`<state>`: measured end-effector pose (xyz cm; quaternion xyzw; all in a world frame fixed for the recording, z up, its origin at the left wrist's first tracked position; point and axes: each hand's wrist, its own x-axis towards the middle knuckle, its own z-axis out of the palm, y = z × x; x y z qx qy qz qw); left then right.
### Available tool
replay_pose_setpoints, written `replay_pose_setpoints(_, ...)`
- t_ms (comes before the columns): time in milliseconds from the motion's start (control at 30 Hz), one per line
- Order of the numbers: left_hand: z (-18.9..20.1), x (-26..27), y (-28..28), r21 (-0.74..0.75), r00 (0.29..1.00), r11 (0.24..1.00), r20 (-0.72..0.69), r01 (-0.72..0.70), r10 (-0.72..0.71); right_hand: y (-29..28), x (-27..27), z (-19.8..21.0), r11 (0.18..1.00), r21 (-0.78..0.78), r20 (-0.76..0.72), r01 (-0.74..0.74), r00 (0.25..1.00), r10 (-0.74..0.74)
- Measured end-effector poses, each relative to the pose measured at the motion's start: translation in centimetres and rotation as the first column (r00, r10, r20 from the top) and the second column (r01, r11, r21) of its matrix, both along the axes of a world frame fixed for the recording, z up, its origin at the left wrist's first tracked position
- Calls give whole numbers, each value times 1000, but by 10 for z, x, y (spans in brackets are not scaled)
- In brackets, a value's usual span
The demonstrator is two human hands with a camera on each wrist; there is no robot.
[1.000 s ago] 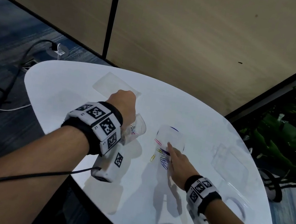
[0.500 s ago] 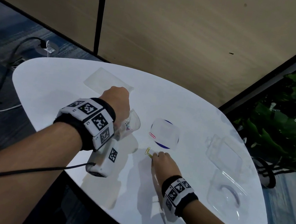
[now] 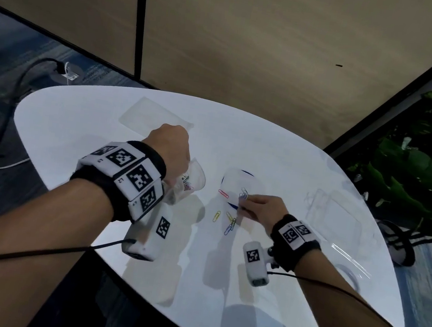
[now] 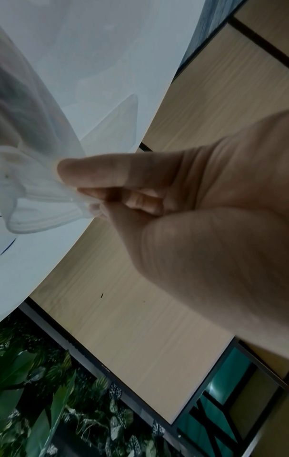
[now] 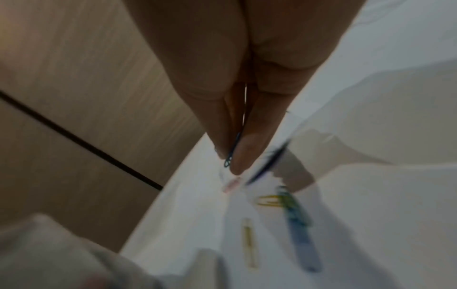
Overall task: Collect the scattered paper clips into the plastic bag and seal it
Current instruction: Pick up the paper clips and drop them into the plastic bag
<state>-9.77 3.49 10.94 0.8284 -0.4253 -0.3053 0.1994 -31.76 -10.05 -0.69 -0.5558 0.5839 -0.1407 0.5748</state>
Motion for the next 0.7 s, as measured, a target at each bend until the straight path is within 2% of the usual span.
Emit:
replay_pose_setpoints(33,0,-1,-1,5,1000,1000,-1,6,-6,3,6,12,998,50,137,39,990,-45)
replay_pose_setpoints(100,-1,-4,-3,14,1000,1000,-9,16,-16,14,22,37,995,102,316,4,948,-36)
replay_pose_setpoints(200,-3,-12,-5,15,999,1000,-17,27,-27,38,44,57,988,94,397,-125,915,78)
replay_pose_setpoints(267,-4,-18,-6,13,999,999,-27,32,-32,54,55,54,978,7,325,-209,925,196)
replay_pose_setpoints(367,-5,-23,-8,18,998,999,-54,45,-44,65,66,47,880,-260,-43,-398,915,401)
replay_pose_setpoints(433,-7,-25,-8,15,997,999,-67,46,-45,67,71,49,822,-348,-210,-451,892,400)
replay_pose_setpoints(567,-13,-26,-8,-16,993,999,-111,33,-34,65,74,54,703,-465,-351,-538,841,411)
replay_pose_setpoints(700,-13,-23,-8,-36,994,999,-109,20,-24,63,74,62,628,-421,-418,-655,754,506)
